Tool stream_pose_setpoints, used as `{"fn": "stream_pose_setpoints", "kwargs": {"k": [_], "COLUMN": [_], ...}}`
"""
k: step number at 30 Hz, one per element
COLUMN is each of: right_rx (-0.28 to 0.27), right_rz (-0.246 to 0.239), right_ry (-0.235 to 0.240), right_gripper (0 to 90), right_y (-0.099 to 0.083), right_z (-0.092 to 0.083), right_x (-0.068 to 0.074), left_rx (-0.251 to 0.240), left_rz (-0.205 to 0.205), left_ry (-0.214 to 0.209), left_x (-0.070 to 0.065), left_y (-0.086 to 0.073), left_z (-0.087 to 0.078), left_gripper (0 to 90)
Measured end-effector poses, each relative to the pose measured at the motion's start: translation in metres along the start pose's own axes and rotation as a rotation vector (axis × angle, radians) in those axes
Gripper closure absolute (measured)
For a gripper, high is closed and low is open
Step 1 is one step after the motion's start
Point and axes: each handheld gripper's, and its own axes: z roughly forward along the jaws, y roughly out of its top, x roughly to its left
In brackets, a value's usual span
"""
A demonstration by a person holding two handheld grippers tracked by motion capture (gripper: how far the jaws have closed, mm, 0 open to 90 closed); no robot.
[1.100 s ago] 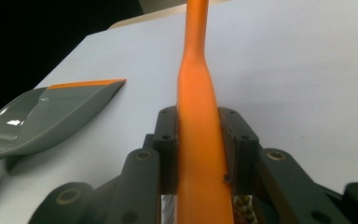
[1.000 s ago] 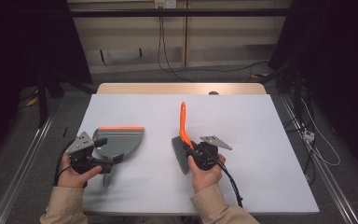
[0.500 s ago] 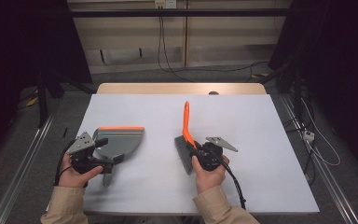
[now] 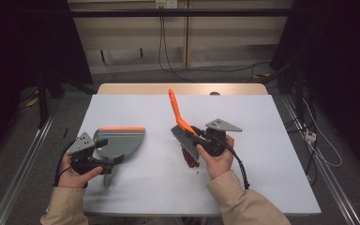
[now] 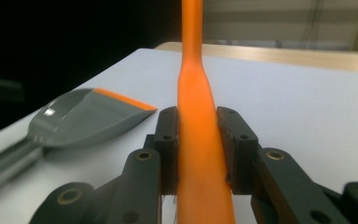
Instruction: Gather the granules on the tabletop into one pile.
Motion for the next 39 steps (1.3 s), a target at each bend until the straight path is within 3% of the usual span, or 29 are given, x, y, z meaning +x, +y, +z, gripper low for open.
{"fn": "stream_pose_setpoints", "kwargs": {"k": [2, 3, 5, 7, 11, 14, 16, 19, 26, 30, 32, 39], "right_rx": [0.010, 0.019, 0.038, 0.032, 0.044, 0.053, 0.078, 0.075, 0.156, 0.199, 0.202, 0.189], "right_rz": [-0.084, -0.140, -0.199, -0.288, -0.365, -0.434, -0.451, -0.462, -0.528, -0.507, -0.514, -0.549], "right_ry": [0.007, 0.035, 0.053, 0.103, 0.140, 0.181, 0.216, 0.266, 0.270, 0.294, 0.327, 0.374], "right_gripper": [71.6, 71.6, 71.6, 71.6, 71.6, 71.6, 71.6, 71.4, 71.3, 71.5, 71.5, 71.4], "right_y": [0.001, 0.001, 0.002, 0.002, 0.000, -0.002, -0.006, -0.008, -0.003, -0.001, -0.003, -0.009], "right_z": [0.001, 0.002, 0.003, 0.007, 0.022, 0.035, 0.042, 0.042, 0.040, 0.038, 0.035, 0.025], "right_x": [-0.010, -0.017, -0.025, -0.036, -0.053, -0.058, -0.060, -0.061, -0.054, -0.054, -0.054, -0.050], "left_rx": [0.001, 0.003, 0.006, 0.009, 0.016, 0.018, 0.017, 0.015, 0.010, 0.012, 0.008, 0.003], "left_rz": [-0.005, -0.003, -0.006, -0.009, -0.012, -0.017, -0.021, -0.026, -0.022, -0.023, -0.022, -0.027], "left_ry": [0.003, 0.003, 0.004, 0.005, 0.011, 0.014, 0.018, 0.018, 0.016, 0.016, 0.015, 0.016], "left_x": [0.000, 0.000, 0.001, 0.001, 0.002, 0.004, 0.004, 0.005, 0.005, 0.005, 0.005, 0.005], "left_y": [0.000, 0.000, -0.001, -0.001, -0.002, -0.003, -0.004, -0.005, -0.003, -0.004, -0.004, -0.004], "left_z": [0.000, 0.000, 0.001, 0.002, 0.003, 0.003, 0.002, 0.001, 0.001, 0.001, 0.000, -0.001], "left_gripper": [6.9, 6.9, 6.9, 7.0, 7.0, 7.0, 7.0, 6.9, 7.0, 7.0, 7.0, 7.0]}}
